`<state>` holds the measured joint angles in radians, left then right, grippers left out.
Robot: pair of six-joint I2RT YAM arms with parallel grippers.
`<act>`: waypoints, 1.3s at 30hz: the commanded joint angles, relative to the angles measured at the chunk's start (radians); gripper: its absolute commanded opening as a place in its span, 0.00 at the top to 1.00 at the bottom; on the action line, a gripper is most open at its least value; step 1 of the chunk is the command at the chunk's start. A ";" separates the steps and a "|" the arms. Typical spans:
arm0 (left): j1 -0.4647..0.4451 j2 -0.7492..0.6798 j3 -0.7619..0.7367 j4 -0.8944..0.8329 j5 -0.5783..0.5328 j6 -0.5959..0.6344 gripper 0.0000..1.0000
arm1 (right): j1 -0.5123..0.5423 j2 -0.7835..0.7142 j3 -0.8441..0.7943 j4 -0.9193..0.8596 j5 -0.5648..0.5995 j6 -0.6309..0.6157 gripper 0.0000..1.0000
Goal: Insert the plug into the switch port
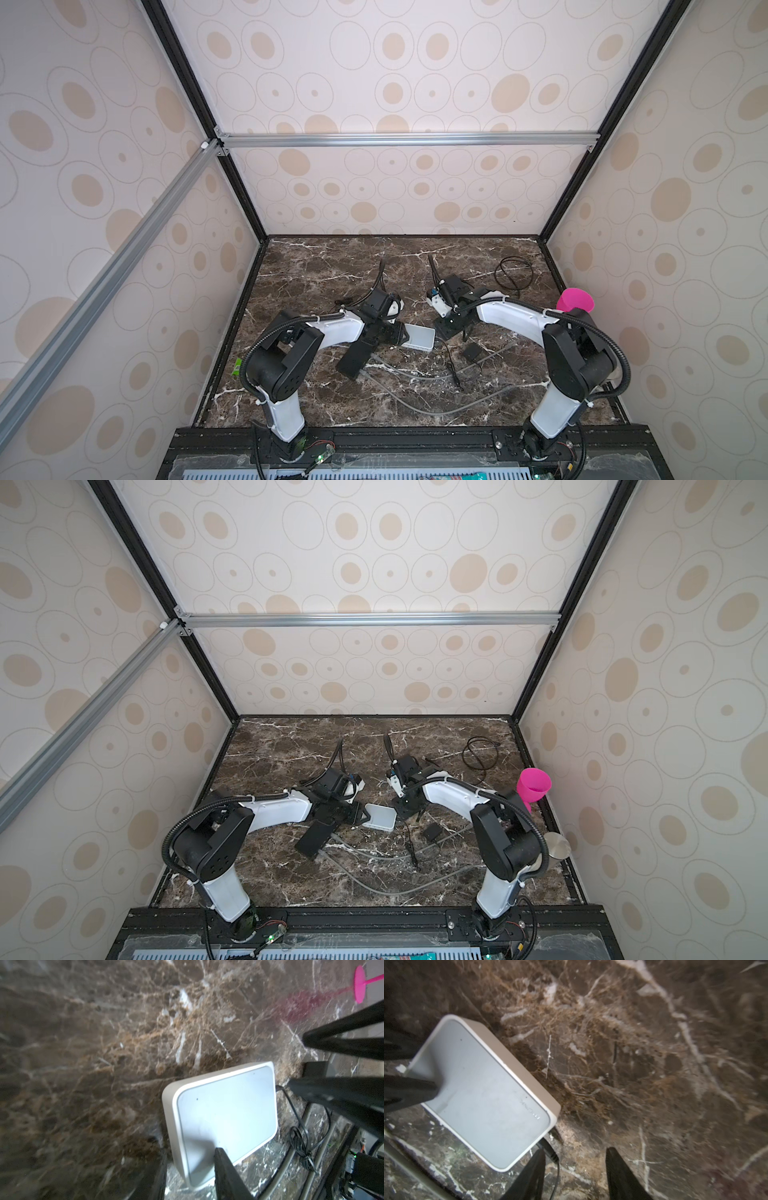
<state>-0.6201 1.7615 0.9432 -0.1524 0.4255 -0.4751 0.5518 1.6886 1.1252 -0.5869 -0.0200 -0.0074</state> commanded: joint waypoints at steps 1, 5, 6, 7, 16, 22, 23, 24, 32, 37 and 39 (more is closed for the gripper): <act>0.012 -0.008 0.005 -0.199 -0.021 0.047 0.62 | -0.001 -0.089 -0.026 -0.035 0.019 0.023 0.49; 0.011 -0.048 0.011 -0.207 -0.019 0.047 0.62 | -0.006 -0.162 -0.004 -0.157 0.143 0.246 0.33; 0.012 -0.065 0.014 -0.210 -0.021 0.050 0.61 | -0.006 -0.172 0.010 -0.221 0.208 0.355 0.23; 0.011 -0.082 0.017 -0.215 -0.024 0.052 0.61 | -0.007 -0.178 0.021 -0.277 0.249 0.460 0.15; 0.013 -0.188 0.077 -0.279 -0.062 0.060 0.59 | -0.015 -0.195 -0.044 -0.457 0.085 0.982 0.13; 0.015 -0.352 0.065 -0.327 -0.072 0.045 0.53 | -0.050 -0.109 -0.059 -0.413 0.045 1.024 0.15; 0.017 -0.391 0.049 -0.337 -0.071 0.045 0.53 | -0.061 -0.095 -0.067 -0.397 0.034 1.030 0.16; 0.017 -0.437 0.027 -0.343 -0.069 0.043 0.53 | -0.072 -0.085 -0.075 -0.377 0.029 1.035 0.17; 0.026 -0.849 -0.153 -0.389 -0.080 -0.014 0.49 | -0.135 -0.013 -0.099 -0.286 -0.005 1.042 0.30; 0.029 -0.985 -0.205 -0.429 -0.092 -0.044 0.46 | -0.136 0.004 -0.119 -0.259 -0.029 1.064 0.47; 0.029 -1.006 -0.197 -0.434 -0.102 -0.043 0.46 | -0.135 0.007 -0.125 -0.249 -0.023 1.065 0.49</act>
<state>-0.5991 0.7727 0.7414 -0.5468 0.3500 -0.4976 0.4168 1.6836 1.0145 -0.8398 -0.0414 1.0241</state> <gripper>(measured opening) 0.539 0.519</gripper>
